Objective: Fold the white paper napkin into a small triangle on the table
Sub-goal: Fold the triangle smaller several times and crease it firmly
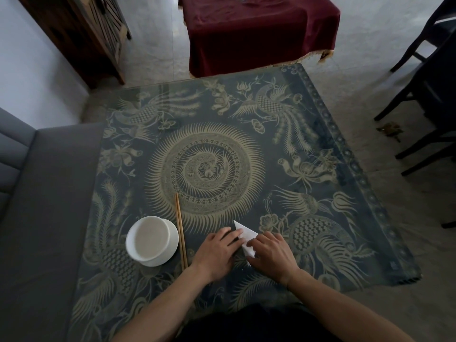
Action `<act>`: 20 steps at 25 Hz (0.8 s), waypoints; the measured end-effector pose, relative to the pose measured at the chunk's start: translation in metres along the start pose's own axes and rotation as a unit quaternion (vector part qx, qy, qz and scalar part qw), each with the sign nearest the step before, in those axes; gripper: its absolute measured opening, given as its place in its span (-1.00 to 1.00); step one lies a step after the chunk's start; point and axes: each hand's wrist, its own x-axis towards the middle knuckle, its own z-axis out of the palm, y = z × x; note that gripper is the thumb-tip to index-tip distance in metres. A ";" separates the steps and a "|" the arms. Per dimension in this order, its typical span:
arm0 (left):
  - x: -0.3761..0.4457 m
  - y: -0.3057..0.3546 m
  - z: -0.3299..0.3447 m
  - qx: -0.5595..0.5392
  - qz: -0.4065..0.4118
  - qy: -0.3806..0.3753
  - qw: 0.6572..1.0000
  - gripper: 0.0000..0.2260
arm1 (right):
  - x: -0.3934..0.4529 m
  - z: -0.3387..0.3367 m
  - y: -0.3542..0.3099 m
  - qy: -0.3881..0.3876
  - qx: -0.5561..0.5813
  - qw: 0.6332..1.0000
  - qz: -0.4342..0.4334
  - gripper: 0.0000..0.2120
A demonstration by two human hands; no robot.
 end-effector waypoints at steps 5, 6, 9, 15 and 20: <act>0.001 -0.002 0.004 0.013 -0.010 -0.030 0.999 -0.44 | -0.007 0.004 -0.003 0.004 0.009 1.000 -0.009 -0.71; 0.001 -0.002 0.005 0.016 -0.009 -0.034 0.999 -0.44 | -0.009 0.005 -0.003 0.005 0.009 1.000 -0.012 -0.71; 0.001 -0.003 0.006 0.017 -0.004 -0.041 0.999 -0.43 | -0.015 0.007 -0.001 -0.001 0.004 1.000 -0.026 -0.73; -0.004 -0.004 0.004 0.026 0.012 -0.030 0.999 -0.43 | -0.018 0.007 0.002 0.016 -0.011 1.000 -0.021 -0.80; -0.001 -0.002 0.003 0.008 0.041 0.055 0.998 -0.52 | -0.018 0.011 0.005 0.019 -0.058 0.998 -0.022 -0.54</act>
